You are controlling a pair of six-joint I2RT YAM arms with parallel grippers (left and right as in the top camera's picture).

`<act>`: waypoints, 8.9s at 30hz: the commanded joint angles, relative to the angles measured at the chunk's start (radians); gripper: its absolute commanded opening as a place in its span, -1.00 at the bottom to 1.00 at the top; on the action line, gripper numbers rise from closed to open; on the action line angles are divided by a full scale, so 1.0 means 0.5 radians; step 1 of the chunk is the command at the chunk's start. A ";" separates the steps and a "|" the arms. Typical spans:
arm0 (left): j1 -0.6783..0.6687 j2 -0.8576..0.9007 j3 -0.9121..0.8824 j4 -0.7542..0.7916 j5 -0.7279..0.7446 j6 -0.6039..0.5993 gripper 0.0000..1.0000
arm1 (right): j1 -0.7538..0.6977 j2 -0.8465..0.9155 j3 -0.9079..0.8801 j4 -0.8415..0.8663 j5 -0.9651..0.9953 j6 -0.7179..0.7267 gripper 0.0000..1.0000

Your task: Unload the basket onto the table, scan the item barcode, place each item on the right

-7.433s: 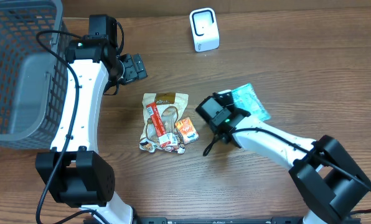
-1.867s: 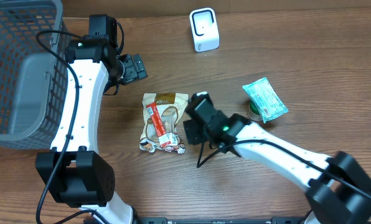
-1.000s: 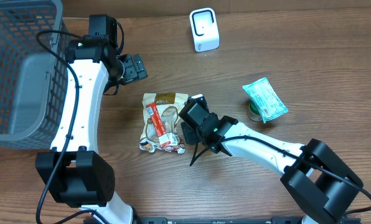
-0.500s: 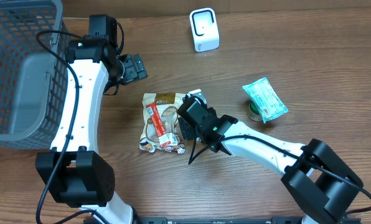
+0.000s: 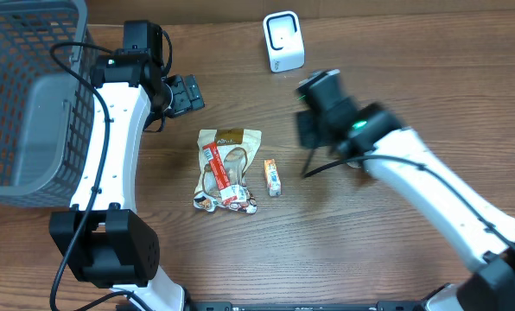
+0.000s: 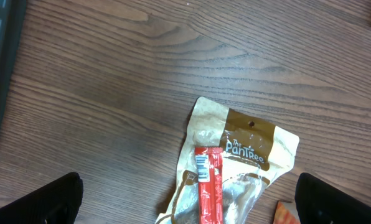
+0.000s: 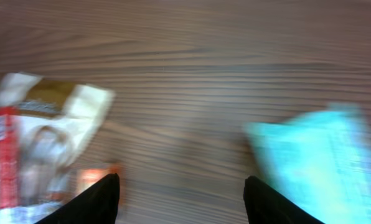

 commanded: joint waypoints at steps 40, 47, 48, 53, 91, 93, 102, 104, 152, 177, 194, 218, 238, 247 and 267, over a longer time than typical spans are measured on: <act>0.008 -0.030 0.024 0.003 -0.005 0.045 0.99 | -1.185 -0.029 -0.679 0.272 -1.284 -1.029 0.30; 0.008 -0.030 0.024 0.004 -0.005 0.045 0.99 | -1.186 -0.030 -0.710 0.294 -1.285 -0.938 -0.28; 0.008 -0.030 0.024 0.003 -0.005 0.045 0.99 | -1.186 -0.030 -0.704 0.295 -1.286 -0.902 -0.43; 0.008 -0.030 0.024 0.003 -0.005 0.045 1.00 | -1.186 -0.037 -0.614 0.245 -1.286 -0.889 -0.93; 0.007 -0.030 0.024 0.003 -0.006 0.045 1.00 | -0.218 -0.062 -0.856 0.646 -0.713 0.229 -0.46; 0.008 -0.030 0.024 0.003 -0.005 0.045 1.00 | -0.218 -0.062 -0.856 0.646 -0.716 0.229 -0.23; 0.008 -0.030 0.024 0.003 -0.005 0.045 1.00 | -0.212 -0.062 -0.856 0.645 -0.743 0.229 -0.08; 0.008 -0.030 0.024 0.003 -0.005 0.045 1.00 | -0.212 -0.062 -0.857 0.632 -0.743 0.229 -0.10; 0.008 -0.030 0.024 0.003 -0.005 0.045 1.00 | -0.080 0.150 -0.676 0.612 -0.999 0.311 -0.91; 0.008 -0.030 0.024 0.003 -0.005 0.045 1.00 | -0.005 0.155 -0.977 0.875 -0.734 0.356 -0.80; 0.008 -0.030 0.024 0.003 -0.005 0.044 1.00 | -0.035 0.037 -0.605 0.685 -0.697 0.158 -0.76; 0.008 -0.030 0.024 0.003 -0.005 0.045 1.00 | -0.033 0.233 -0.714 0.514 -0.121 0.159 -0.18; 0.008 -0.030 0.024 0.003 -0.005 0.045 0.99 | -0.029 0.233 -0.714 0.508 -0.386 0.158 -0.20; 0.008 -0.030 0.024 0.003 -0.006 0.045 1.00 | -0.030 0.233 -0.715 0.514 -0.196 0.158 -0.17; 0.008 -0.030 0.024 0.004 -0.005 0.045 1.00 | -0.030 0.263 -0.793 0.664 -0.311 0.153 -0.17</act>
